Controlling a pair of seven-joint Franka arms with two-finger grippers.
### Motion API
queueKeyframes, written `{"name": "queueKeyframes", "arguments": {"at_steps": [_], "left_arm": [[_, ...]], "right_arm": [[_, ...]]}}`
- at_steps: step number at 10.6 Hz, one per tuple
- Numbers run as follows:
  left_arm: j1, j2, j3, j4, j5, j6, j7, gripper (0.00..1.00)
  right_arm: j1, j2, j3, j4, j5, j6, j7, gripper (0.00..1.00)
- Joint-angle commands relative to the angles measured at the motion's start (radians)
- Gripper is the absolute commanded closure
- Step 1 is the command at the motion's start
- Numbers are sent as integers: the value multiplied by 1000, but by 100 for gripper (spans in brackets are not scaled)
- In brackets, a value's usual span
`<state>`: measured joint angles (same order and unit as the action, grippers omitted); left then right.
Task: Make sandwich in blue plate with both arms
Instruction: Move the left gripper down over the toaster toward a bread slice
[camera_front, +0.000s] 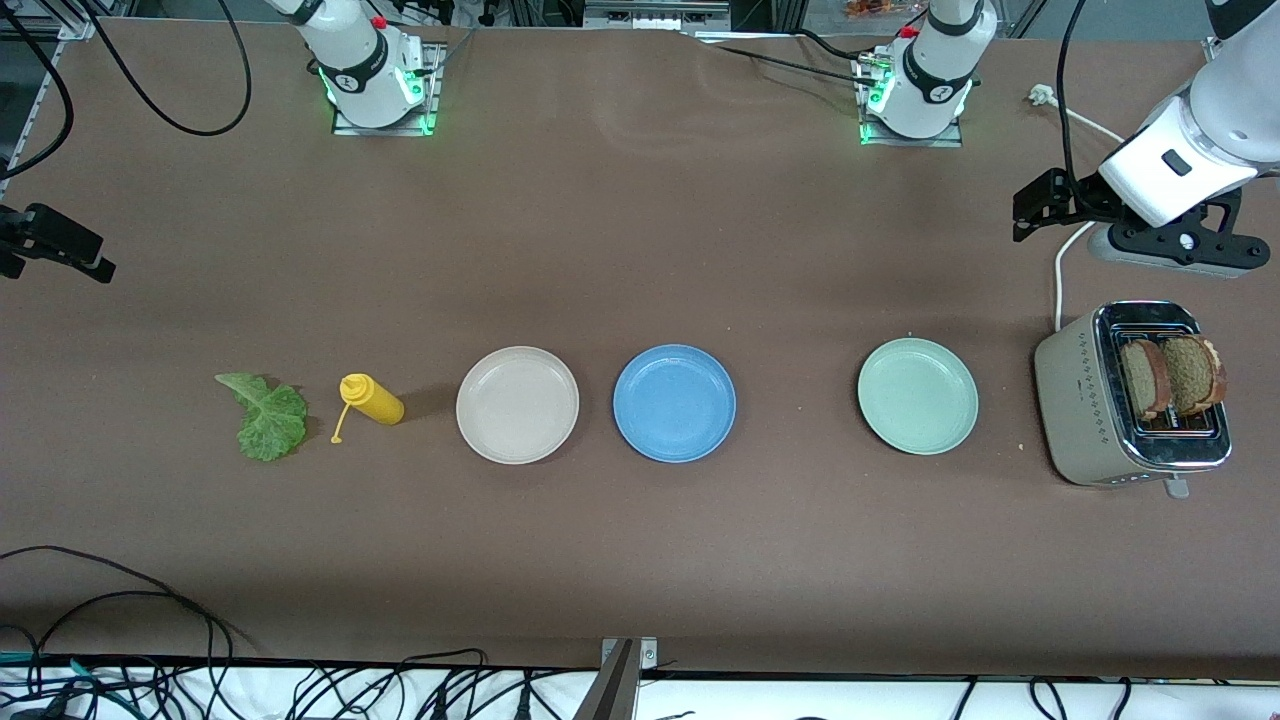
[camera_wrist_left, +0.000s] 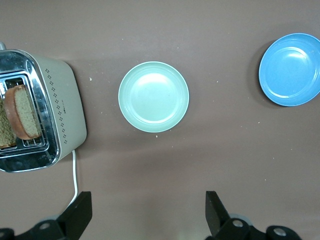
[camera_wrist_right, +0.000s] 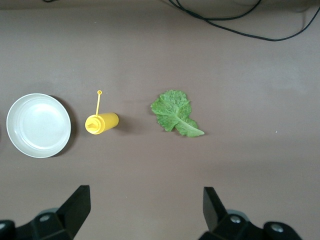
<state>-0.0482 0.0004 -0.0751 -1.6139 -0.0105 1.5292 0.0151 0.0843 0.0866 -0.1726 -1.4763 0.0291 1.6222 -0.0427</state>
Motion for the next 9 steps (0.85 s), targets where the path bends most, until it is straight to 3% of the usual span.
{"name": "queueKeyframes", "arguments": {"at_steps": [1, 9], "left_arm": [[7, 18, 8, 29, 18, -24, 9, 0], [106, 88, 41, 46, 18, -15, 17, 0]], "right_arm": [[0, -5, -1, 14, 14, -18, 0, 0], [0, -5, -1, 14, 14, -18, 0, 0]]}}
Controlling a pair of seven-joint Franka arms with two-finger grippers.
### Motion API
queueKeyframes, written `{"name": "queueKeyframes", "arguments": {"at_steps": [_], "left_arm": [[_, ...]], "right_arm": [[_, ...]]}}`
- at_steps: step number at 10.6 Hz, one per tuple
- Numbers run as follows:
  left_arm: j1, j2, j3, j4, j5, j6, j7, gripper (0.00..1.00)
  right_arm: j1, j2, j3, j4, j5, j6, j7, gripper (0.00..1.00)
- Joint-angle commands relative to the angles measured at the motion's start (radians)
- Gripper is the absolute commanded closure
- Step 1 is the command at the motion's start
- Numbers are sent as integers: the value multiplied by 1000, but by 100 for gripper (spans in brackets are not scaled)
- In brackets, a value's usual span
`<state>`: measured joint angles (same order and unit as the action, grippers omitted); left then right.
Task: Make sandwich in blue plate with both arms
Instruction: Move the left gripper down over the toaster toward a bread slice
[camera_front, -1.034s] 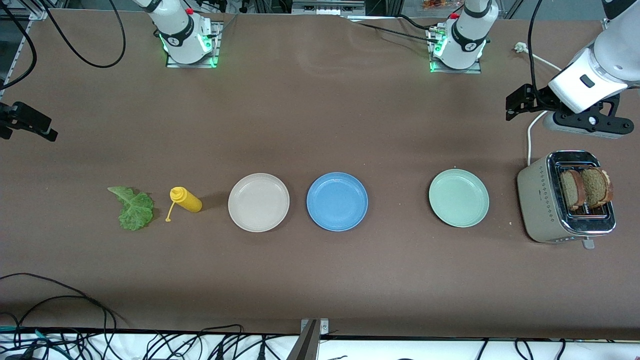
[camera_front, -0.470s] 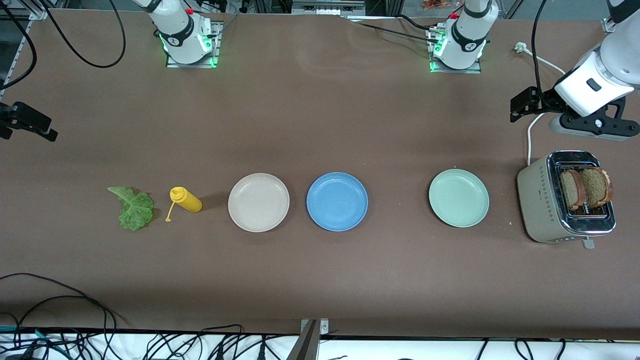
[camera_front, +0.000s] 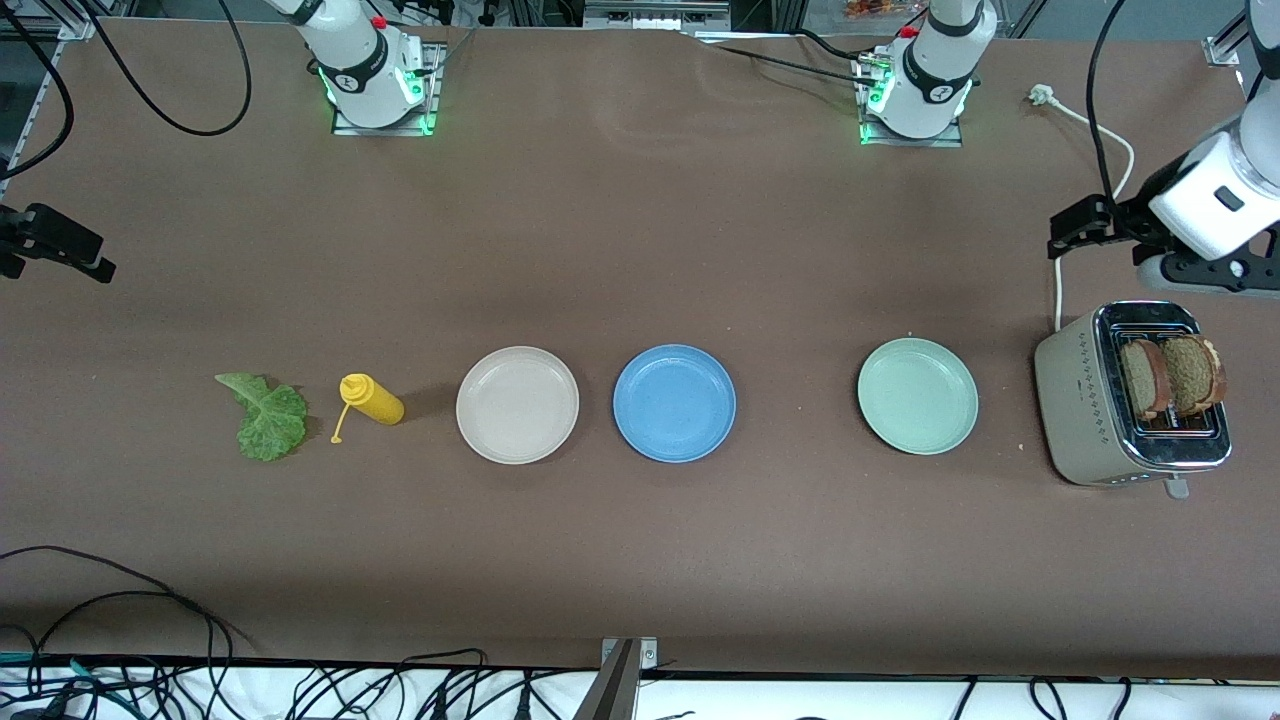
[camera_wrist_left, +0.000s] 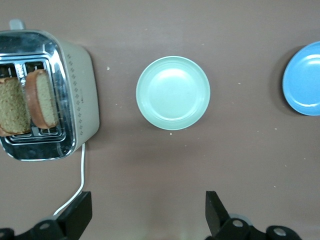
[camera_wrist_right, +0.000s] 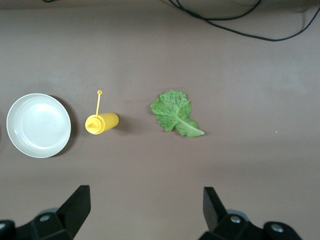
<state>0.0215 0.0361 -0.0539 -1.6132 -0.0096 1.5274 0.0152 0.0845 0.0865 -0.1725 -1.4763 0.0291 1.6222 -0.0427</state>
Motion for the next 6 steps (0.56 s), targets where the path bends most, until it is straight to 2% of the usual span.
{"name": "queueKeyframes", "arguments": {"at_steps": [1, 3, 6], "left_arm": [[41, 79, 22, 47, 16, -10, 16, 0], [75, 143, 37, 111, 34, -9, 23, 0], [119, 246, 37, 185, 74, -4, 143, 0]], "right_arm": [[0, -5, -1, 14, 14, -16, 0, 0], [0, -5, -1, 14, 14, -16, 0, 0], [0, -5, -1, 14, 14, -16, 0, 0]]}}
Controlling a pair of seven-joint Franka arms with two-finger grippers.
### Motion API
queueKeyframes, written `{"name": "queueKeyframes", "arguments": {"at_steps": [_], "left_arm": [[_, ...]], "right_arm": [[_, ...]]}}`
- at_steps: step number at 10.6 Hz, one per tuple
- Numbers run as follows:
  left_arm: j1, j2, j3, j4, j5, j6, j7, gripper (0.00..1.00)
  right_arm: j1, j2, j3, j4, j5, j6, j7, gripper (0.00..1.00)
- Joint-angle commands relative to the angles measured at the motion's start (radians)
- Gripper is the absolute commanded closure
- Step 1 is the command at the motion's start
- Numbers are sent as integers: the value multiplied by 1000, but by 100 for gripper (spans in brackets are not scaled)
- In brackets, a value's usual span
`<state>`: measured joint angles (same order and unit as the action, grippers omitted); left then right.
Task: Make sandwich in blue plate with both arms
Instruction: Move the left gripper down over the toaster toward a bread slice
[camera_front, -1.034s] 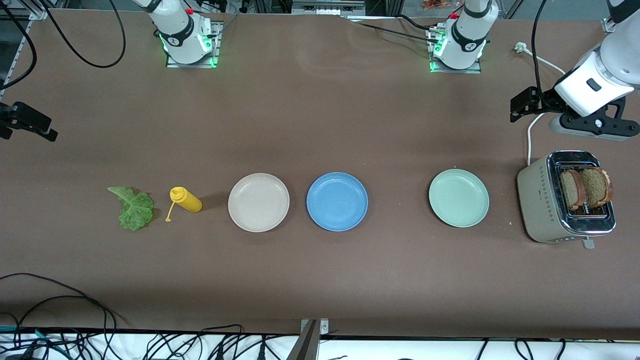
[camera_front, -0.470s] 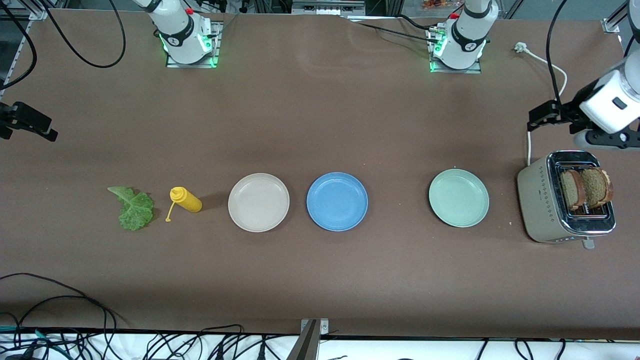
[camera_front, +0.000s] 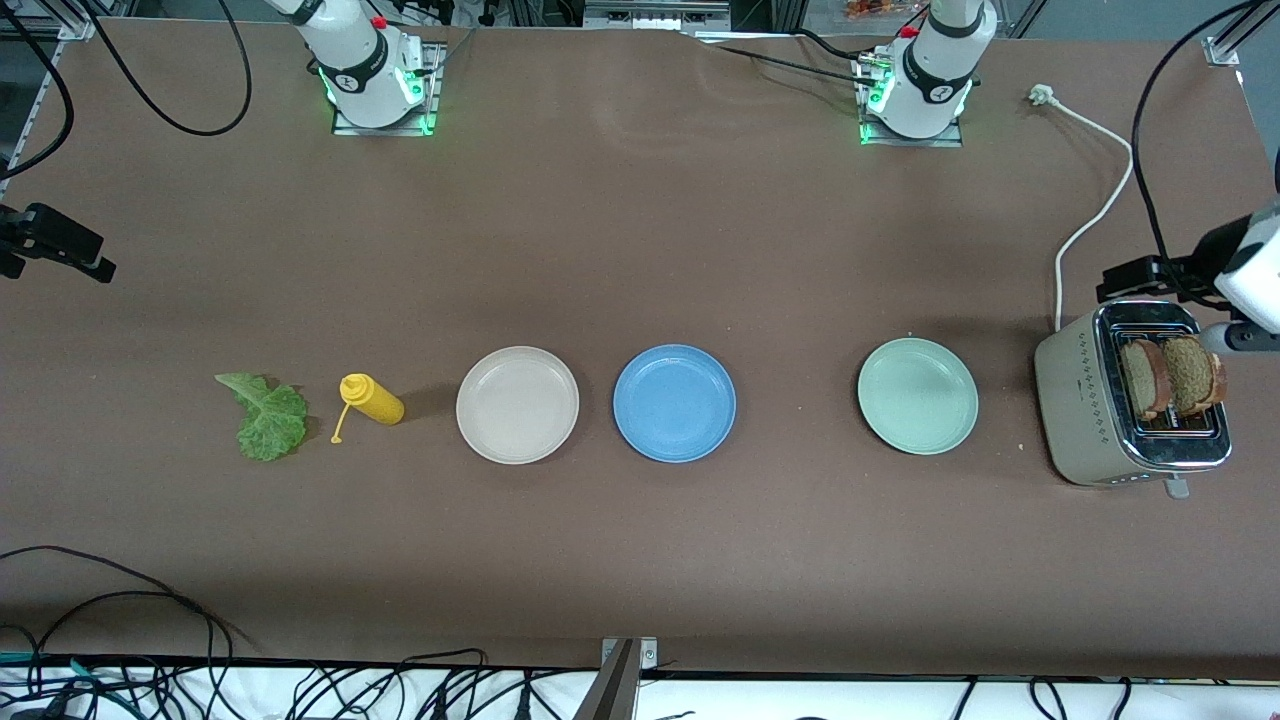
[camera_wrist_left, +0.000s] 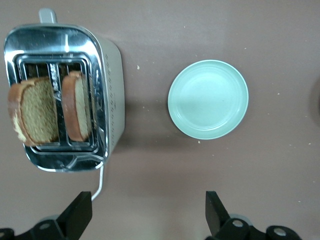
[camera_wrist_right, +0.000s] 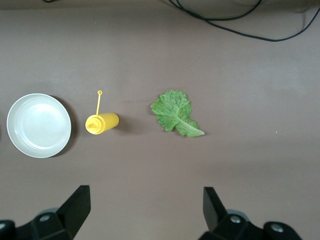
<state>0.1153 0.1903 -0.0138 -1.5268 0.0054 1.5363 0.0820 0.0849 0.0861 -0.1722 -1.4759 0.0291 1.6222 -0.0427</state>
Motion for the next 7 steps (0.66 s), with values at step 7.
{"name": "queueKeyframes", "arguments": {"at_steps": [7], "left_arm": [[115, 280, -5, 82, 125, 159, 197, 4]], "right_arm": [[-1, -5, -1, 14, 14, -18, 0, 0]]}}
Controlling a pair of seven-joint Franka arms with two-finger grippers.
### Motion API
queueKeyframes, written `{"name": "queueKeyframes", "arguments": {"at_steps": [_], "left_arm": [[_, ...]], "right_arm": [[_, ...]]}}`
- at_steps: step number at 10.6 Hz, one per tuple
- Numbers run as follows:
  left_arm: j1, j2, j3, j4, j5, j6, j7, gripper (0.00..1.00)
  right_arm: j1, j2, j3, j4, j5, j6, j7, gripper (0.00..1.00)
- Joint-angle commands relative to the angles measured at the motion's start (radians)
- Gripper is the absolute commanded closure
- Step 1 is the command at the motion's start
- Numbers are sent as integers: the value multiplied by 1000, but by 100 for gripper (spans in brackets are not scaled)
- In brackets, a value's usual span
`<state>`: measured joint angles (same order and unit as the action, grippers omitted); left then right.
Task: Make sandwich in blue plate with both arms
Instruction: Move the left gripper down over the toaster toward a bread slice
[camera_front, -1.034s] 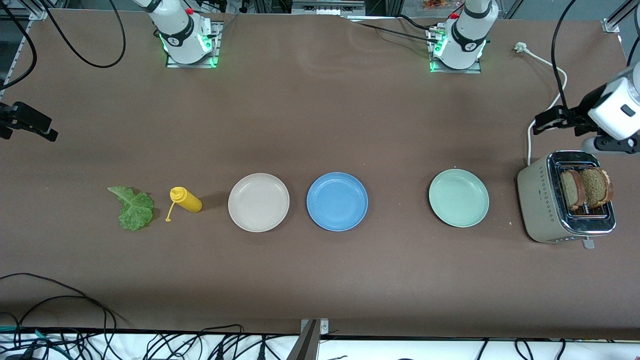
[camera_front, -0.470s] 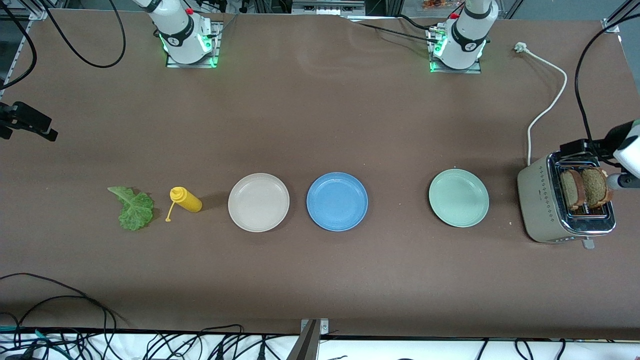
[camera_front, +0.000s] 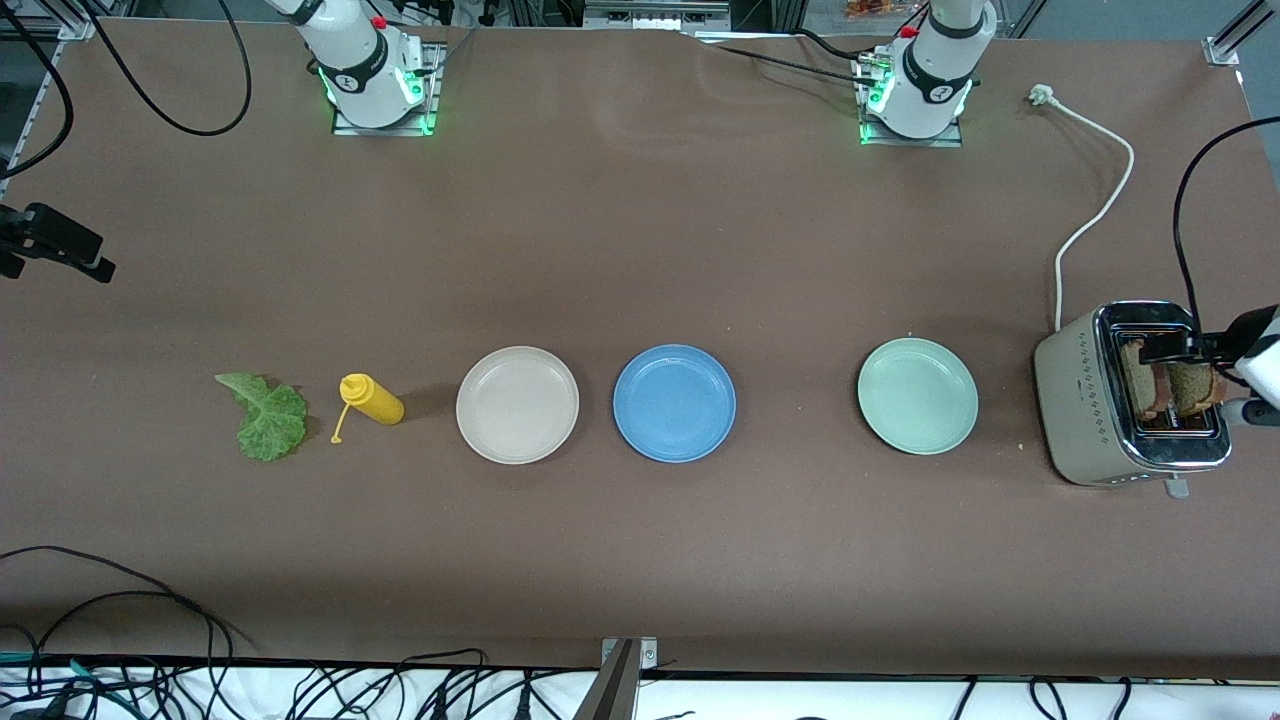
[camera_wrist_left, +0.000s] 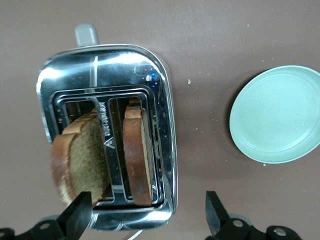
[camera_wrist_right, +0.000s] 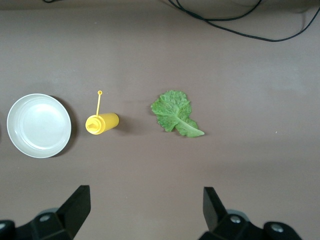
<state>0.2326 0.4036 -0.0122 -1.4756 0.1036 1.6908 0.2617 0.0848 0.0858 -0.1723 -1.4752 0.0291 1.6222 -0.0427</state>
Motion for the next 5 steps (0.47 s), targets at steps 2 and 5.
{"name": "queueKeyframes", "arguments": {"at_steps": [2, 5], "left_arm": [[-2, 106, -5, 31, 30, 51, 16, 4], [-1, 127, -5, 31, 44, 52, 19, 40]], "right_arm": [[0, -5, -1, 13, 14, -18, 0, 0], [0, -5, -1, 13, 14, -16, 0, 0]]}}
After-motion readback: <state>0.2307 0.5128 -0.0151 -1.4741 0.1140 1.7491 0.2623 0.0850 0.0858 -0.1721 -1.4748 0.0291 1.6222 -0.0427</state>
